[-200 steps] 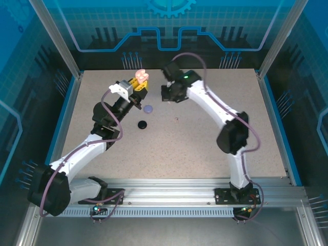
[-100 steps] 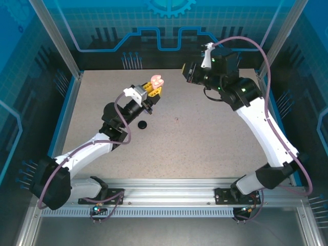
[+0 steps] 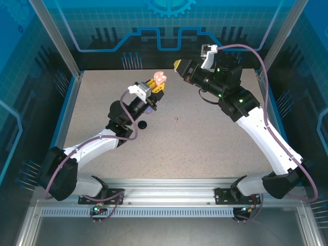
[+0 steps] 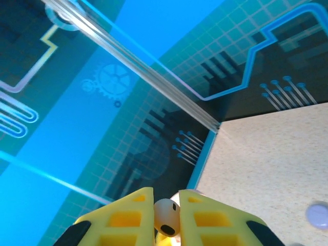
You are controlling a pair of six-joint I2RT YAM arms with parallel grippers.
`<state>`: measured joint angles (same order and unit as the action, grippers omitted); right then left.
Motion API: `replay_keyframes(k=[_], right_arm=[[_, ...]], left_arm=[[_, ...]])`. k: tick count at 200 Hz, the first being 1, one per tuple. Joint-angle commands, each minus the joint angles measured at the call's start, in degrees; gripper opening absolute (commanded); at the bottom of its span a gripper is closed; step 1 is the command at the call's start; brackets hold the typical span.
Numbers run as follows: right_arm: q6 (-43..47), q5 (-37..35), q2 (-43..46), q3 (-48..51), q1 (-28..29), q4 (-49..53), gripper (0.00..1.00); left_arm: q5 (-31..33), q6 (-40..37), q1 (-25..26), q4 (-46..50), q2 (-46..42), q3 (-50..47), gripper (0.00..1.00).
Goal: Insert wireless bluetooth earbuds into charging case
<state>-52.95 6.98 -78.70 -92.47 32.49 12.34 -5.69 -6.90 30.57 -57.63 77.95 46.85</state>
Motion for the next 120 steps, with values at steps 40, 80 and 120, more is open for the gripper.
replay_keyframes(k=[40,80,120], right_arm=[[-5.40,3.54,-2.60,2.00,3.62,-9.11,0.14],[-6.64,4.13,-3.18,3.47,4.75,-10.58,0.13],[-7.22,4.09,-2.93,4.85,5.19,-10.84,0.13]], left_arm=[[0.74,1.23,0.72,-3.69,0.36,2.32,0.00],[0.84,0.85,0.78,-3.46,0.09,2.10,0.00],[0.79,0.63,0.77,-3.29,0.01,2.02,0.00]])
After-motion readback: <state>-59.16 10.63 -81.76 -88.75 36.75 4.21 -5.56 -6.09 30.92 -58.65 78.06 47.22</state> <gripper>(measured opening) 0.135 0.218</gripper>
